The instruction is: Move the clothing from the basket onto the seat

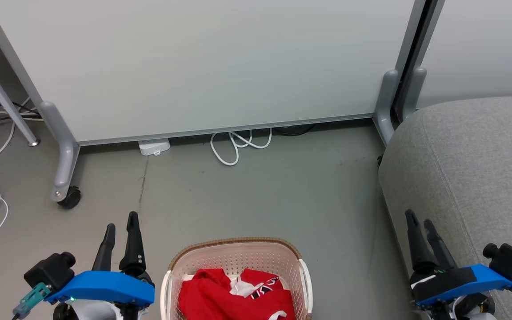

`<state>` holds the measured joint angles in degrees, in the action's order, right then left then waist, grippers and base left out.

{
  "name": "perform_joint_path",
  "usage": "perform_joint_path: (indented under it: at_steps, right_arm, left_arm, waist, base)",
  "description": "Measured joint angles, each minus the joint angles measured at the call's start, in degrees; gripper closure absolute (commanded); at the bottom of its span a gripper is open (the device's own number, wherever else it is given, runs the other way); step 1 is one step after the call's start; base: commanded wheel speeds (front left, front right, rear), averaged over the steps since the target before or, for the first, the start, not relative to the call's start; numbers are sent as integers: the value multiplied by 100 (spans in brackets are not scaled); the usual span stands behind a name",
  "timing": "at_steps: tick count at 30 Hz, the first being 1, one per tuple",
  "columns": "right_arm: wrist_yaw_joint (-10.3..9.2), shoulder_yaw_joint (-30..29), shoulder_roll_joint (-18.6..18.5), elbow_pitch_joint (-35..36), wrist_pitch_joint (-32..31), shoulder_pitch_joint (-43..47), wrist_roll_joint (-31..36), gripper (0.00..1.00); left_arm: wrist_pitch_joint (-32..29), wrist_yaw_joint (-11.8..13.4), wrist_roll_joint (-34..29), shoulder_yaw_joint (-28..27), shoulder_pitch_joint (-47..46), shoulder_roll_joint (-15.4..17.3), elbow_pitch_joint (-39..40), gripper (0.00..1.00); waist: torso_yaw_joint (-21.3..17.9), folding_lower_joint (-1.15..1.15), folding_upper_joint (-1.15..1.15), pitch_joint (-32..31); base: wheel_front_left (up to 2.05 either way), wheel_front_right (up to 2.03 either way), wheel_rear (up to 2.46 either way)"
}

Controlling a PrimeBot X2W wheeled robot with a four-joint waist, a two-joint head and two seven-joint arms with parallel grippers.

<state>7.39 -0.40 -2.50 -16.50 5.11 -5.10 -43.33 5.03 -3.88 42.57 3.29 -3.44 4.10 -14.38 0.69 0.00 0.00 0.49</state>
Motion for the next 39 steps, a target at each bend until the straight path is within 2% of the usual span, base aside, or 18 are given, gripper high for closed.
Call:
perform_joint_path:
  at_steps: [21,39]
  right_arm:
    - [1,148,-4,-101,330,-60,1372,0]
    - [2,220,-10,-250,569,-136,2388,0]
  left_arm:
    - [341,32,-1276,241,-28,55,-90,0]
    - [582,-69,-2156,292,-135,36,-289,0]
  waist:
    - [32,0,0,3]
    - [38,0,0,-6]
  base:
    - [0,0,0]
    - [0,0,0]
